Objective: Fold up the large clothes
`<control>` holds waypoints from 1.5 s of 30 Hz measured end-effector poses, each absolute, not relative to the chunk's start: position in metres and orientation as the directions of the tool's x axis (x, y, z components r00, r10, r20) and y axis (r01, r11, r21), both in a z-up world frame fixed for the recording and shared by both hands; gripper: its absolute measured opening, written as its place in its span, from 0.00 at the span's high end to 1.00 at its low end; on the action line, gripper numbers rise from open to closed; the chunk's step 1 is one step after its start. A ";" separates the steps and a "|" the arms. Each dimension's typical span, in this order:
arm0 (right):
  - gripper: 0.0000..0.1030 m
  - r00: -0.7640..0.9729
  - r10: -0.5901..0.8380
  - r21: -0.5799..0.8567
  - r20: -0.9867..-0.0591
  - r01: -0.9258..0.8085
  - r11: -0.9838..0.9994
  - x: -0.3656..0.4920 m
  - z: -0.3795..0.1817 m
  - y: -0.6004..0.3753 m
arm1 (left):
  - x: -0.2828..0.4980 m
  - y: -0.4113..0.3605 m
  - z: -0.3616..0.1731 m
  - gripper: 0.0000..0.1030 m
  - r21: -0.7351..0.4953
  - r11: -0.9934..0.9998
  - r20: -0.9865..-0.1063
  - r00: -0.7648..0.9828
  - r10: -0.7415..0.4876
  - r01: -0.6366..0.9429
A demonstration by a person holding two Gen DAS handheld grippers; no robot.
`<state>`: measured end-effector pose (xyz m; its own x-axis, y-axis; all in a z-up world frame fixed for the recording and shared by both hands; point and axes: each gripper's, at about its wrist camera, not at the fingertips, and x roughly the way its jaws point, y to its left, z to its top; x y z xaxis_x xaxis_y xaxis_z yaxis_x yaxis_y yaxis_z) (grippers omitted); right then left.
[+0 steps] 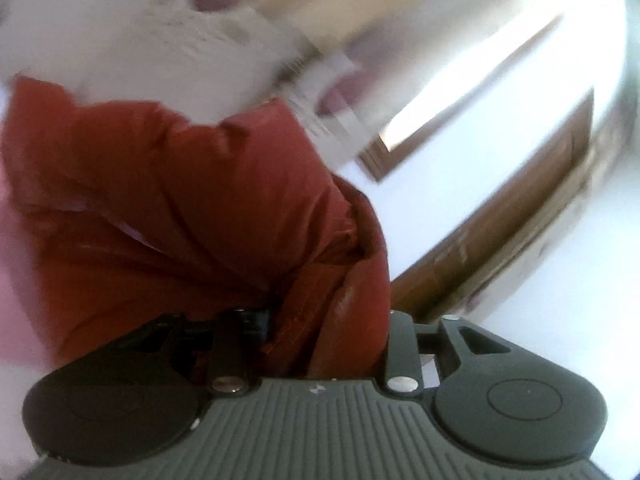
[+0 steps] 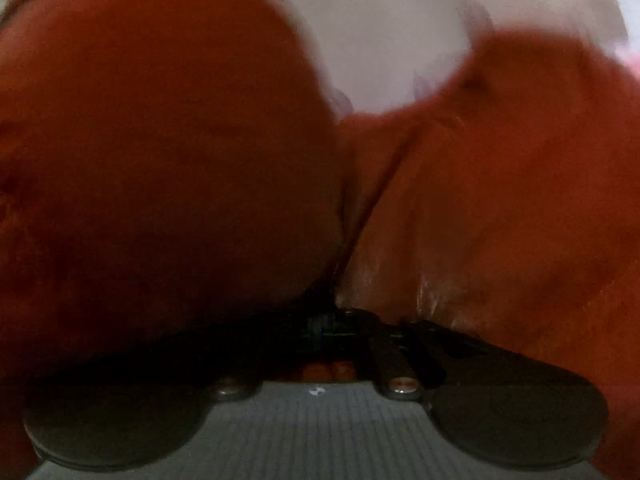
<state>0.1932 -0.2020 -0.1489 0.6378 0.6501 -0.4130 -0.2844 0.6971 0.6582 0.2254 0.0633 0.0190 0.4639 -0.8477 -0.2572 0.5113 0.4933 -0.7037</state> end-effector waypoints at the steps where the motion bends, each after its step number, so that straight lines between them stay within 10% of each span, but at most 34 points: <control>1: 1.00 0.630 0.668 0.709 -0.395 -0.253 0.658 0.194 -0.151 -0.211 | 0.227 0.051 0.016 0.65 -0.687 0.497 -0.250 0.469 -0.847 0.531; 15: 0.88 0.693 0.636 0.804 -0.340 -0.135 0.578 0.137 -0.174 -0.380 | 0.228 -0.025 0.012 0.59 -0.554 0.615 -0.358 0.506 -0.785 0.562; 27: 0.86 0.689 0.684 0.911 -0.241 -0.083 0.404 0.121 -0.193 -0.427 | 0.199 -0.122 -0.053 0.14 -0.145 0.675 -0.417 0.574 -0.705 0.724; 30: 0.69 0.764 0.610 0.878 -0.211 -0.126 0.461 0.108 -0.168 -0.470 | 0.189 -0.132 -0.061 0.01 -0.075 0.658 -0.413 0.577 -0.704 0.749; 34: 0.02 0.755 0.631 0.846 -0.177 -0.211 0.490 0.134 -0.115 -0.490 | 0.174 -0.151 -0.070 0.01 0.047 0.644 -0.418 0.600 -0.682 0.764; 42: 0.03 0.581 0.652 0.523 -0.487 -0.405 0.750 0.224 -0.025 -0.402 | 0.146 -0.176 -0.068 0.00 0.169 0.648 -0.427 0.648 -0.631 0.743; 44: 0.50 0.582 0.570 0.367 -0.580 -0.437 0.821 0.232 -0.025 -0.384 | 0.134 -0.171 -0.066 0.00 0.161 0.651 -0.411 0.650 -0.639 0.742; 45: 0.51 0.578 0.541 0.322 -0.611 -0.442 0.837 0.233 -0.031 -0.384 | 0.127 -0.163 -0.064 0.00 0.132 0.656 -0.391 0.647 -0.654 0.743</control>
